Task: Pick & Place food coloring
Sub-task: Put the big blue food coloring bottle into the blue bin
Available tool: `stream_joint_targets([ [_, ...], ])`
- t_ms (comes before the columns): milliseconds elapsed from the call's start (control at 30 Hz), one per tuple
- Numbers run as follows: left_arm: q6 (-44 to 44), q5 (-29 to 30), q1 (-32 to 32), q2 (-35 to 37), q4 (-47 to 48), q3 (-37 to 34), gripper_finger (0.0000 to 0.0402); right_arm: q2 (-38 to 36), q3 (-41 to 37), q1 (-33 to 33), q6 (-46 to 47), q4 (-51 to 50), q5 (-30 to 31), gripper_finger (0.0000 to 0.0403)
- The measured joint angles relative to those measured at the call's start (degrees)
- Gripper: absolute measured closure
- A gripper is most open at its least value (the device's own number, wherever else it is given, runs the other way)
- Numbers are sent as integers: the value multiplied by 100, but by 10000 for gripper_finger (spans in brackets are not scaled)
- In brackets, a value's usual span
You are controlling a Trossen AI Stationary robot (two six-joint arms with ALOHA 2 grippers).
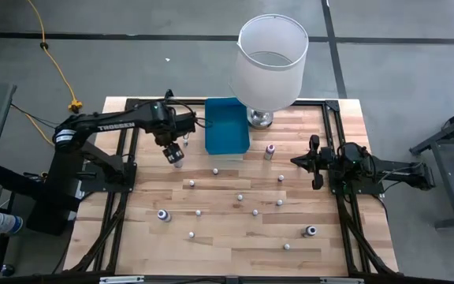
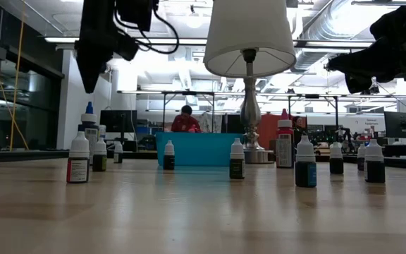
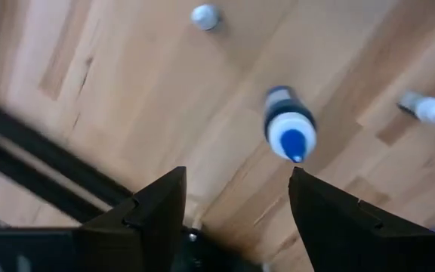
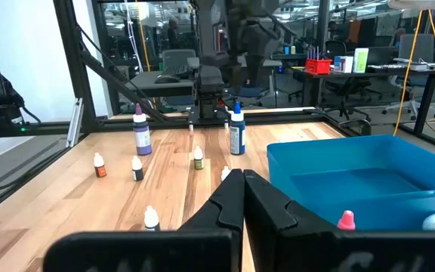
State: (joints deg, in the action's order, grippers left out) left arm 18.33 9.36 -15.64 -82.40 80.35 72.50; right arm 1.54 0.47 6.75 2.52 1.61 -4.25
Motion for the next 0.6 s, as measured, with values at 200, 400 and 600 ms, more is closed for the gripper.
stream_joint_targets([
  [200,584,-488,205,-151,-394,-90,179,-2,0,2,0,0,2,402],
  [400,954,-380,339,-331,-580,-198,179,0,2,0,0,12,4,402],
  [600,1087,-321,331,-412,-677,-411,179,0,1,1,-1,17,3,402],
])
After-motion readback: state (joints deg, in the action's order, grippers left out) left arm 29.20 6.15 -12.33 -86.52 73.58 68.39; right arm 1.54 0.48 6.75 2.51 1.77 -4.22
